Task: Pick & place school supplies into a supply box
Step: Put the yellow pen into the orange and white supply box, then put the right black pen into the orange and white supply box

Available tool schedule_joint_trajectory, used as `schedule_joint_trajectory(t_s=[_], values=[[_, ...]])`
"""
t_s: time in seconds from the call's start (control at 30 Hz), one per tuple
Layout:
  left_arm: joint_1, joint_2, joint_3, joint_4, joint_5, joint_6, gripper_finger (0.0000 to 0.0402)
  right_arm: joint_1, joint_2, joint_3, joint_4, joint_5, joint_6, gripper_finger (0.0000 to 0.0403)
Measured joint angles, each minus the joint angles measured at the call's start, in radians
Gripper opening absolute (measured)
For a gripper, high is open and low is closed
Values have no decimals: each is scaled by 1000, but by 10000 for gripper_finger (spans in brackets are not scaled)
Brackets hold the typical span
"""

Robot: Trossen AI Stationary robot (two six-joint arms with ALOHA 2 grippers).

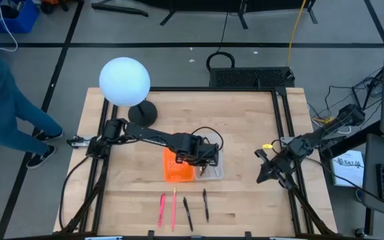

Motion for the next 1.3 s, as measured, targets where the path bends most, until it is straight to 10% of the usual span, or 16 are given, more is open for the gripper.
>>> schedule_joint_trajectory(t_s=[1.03,1.3], values=[[37,50,0,125,82,19,75,-30,-16,0,-52,-4,41,0],[35,-37,61,249,37,436,75,-29,-16,0,-53,-5,41,0]])
